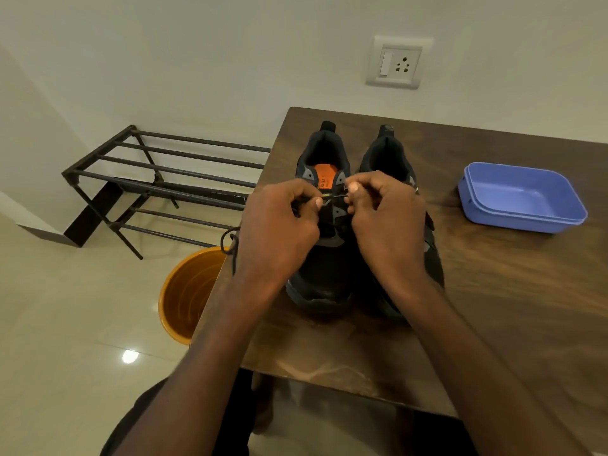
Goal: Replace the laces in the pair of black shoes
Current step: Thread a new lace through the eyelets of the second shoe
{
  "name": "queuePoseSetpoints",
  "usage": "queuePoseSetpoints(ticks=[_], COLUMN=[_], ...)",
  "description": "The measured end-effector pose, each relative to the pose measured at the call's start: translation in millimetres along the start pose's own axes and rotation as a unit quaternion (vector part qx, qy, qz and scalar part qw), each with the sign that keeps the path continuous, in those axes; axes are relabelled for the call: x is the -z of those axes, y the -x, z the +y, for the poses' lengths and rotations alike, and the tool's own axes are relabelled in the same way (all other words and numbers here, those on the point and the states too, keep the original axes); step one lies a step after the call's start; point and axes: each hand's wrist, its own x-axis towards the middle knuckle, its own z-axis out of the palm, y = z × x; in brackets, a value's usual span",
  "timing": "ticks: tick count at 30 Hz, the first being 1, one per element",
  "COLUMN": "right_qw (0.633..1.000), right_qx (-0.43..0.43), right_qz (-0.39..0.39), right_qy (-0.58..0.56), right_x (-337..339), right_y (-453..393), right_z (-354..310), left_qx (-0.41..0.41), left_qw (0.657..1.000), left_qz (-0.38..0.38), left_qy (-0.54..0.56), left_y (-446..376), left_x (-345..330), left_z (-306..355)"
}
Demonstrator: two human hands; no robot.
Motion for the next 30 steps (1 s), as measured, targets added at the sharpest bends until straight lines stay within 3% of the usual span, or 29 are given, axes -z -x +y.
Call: queuePoseSetpoints(ticks=[3, 6, 12, 17, 21, 27, 30], right_qw=[0.995, 0.992, 0.995, 0.995, 0.994, 0.989, 0.985], right_qx=[0.010, -0.002, -0.078, -0.089, -0.105, -0.132, -0.154], right_qz=[-0.026, -0.041, -0.042, -0.042, -0.039, -0.046, -0.049], right_qy=[0.100, 0.120, 0.040, 0.000, -0.016, -0.040, -0.060], right_x=[-10, -13, -2, -1, 1, 4, 3], right_y=[1, -1, -9, -10, -12, -12, -11], right_z=[2, 1, 4, 6, 8, 6, 4], left_qx=[0.000, -0.003, 0.007, 0.012, 0.024, 0.069, 0.092], left_qw=[0.999, 0.999, 1.000, 1.000, 0.999, 0.992, 0.991], left_qz=[-0.030, -0.029, -0.012, -0.006, -0.037, -0.102, -0.090], left_qy=[-0.029, -0.036, 0.014, 0.004, -0.026, 0.012, 0.028], left_y=[0, -1, 1, 4, 5, 0, -4], left_x=[2, 5, 3, -2, -1, -6, -7], left_z=[-6, -10, -8, -5, -9, -11, -12])
